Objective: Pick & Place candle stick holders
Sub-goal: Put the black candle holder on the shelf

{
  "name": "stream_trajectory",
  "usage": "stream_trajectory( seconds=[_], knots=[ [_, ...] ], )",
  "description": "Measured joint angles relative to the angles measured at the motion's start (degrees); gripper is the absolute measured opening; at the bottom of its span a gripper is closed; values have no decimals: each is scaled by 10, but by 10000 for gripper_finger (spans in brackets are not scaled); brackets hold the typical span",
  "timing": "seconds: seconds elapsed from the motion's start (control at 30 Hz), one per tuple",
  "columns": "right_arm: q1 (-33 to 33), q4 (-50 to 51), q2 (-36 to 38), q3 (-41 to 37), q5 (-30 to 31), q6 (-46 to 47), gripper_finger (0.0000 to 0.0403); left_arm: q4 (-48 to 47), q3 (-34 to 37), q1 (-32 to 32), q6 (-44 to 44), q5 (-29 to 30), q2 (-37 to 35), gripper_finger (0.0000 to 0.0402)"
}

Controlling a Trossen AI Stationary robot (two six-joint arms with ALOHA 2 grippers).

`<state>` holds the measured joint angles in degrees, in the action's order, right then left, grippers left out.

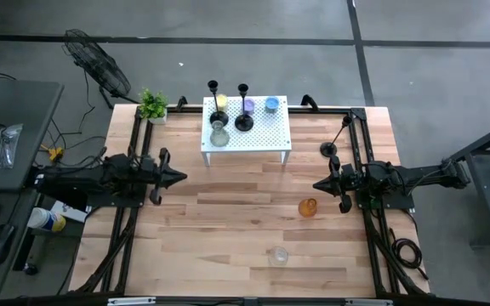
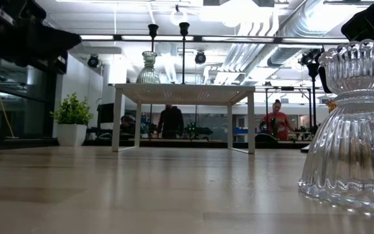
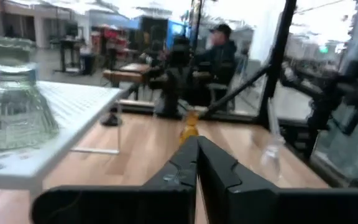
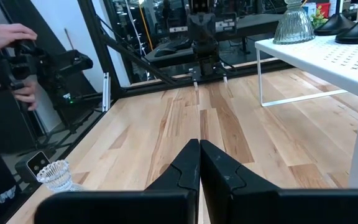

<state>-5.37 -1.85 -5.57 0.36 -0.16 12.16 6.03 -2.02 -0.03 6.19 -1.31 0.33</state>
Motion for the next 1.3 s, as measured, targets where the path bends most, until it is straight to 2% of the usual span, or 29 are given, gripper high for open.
stream_trajectory(
  seconds=[0.07,0.37,0.67,1.3],
  knots=[
    [0,0,0,0,0,0,2,23,9,0,0,-3,1,0],
    [0,1,0,0,0,0,2,-58,12,0,-5,7,1,0],
    [0,0,0,0,0,0,2,-54,12,0,-6,6,30,0],
    [0,0,0,0,0,0,3,-54,13,0,1,8,29,0]
  ],
)
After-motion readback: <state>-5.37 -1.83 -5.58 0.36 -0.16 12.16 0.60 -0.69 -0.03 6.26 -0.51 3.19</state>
